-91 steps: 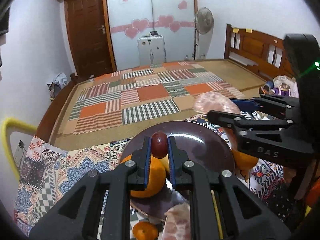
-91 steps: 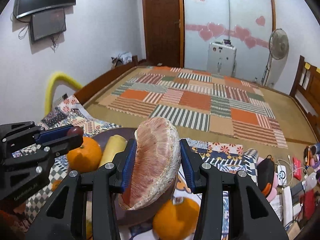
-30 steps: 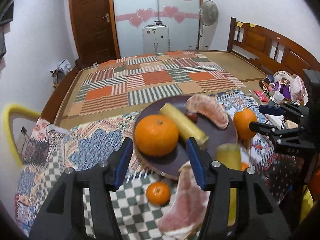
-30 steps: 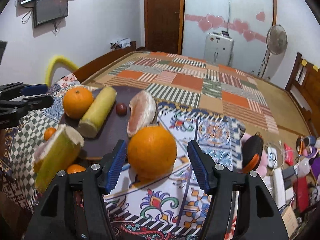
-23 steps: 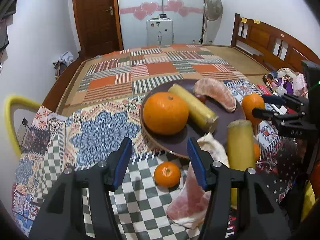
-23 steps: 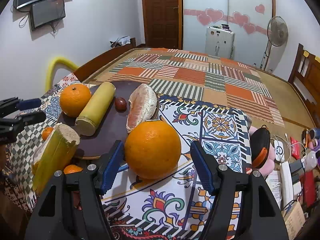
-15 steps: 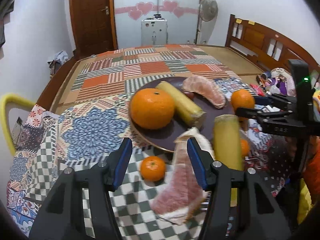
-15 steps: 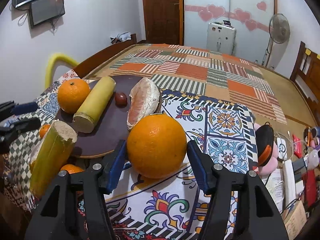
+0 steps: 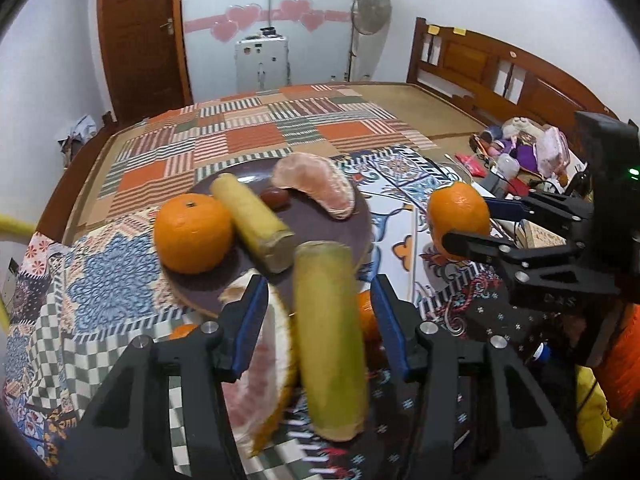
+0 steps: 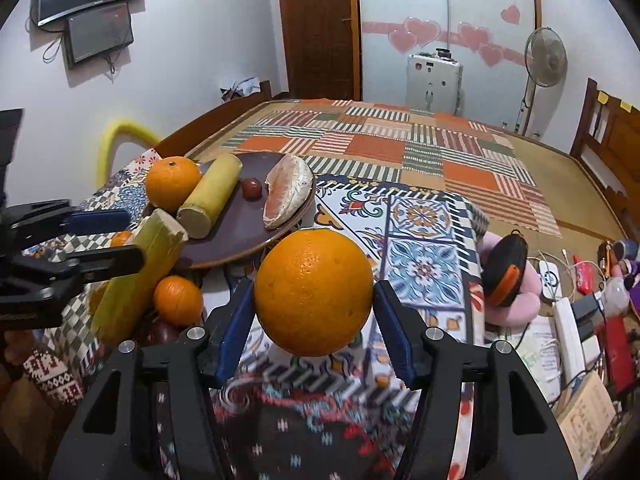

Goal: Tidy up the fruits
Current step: 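Grasp another large orange with the right tool while the left tool grasps the yellow-green stalk, then carry the stalk to the plate and release it with the left tool while the right tool lowers the orange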

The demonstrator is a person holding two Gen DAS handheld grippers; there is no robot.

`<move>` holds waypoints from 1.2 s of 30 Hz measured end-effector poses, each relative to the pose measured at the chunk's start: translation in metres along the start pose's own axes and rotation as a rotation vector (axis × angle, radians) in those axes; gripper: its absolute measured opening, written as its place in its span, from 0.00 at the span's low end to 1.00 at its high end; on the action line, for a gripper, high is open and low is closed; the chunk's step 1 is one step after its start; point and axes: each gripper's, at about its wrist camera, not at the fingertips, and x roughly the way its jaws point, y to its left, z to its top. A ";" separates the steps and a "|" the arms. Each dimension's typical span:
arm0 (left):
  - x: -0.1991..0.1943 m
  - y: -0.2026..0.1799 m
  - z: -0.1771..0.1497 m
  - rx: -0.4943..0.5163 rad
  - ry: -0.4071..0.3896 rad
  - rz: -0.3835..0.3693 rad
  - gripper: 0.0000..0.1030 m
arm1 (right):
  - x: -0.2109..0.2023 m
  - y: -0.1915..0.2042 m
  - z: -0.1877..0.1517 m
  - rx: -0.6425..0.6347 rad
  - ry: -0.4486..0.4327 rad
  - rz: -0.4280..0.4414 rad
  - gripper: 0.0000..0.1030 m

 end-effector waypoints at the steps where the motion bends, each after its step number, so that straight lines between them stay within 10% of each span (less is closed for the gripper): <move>1: 0.003 -0.002 0.001 0.005 0.004 0.007 0.51 | -0.004 -0.001 -0.002 -0.002 -0.005 -0.003 0.55; 15: 0.029 0.000 0.003 -0.040 0.075 0.018 0.36 | -0.015 -0.015 -0.009 0.037 -0.030 0.017 0.55; 36: -0.062 0.011 0.027 -0.062 -0.142 0.012 0.35 | -0.030 0.000 0.014 0.031 -0.108 0.036 0.55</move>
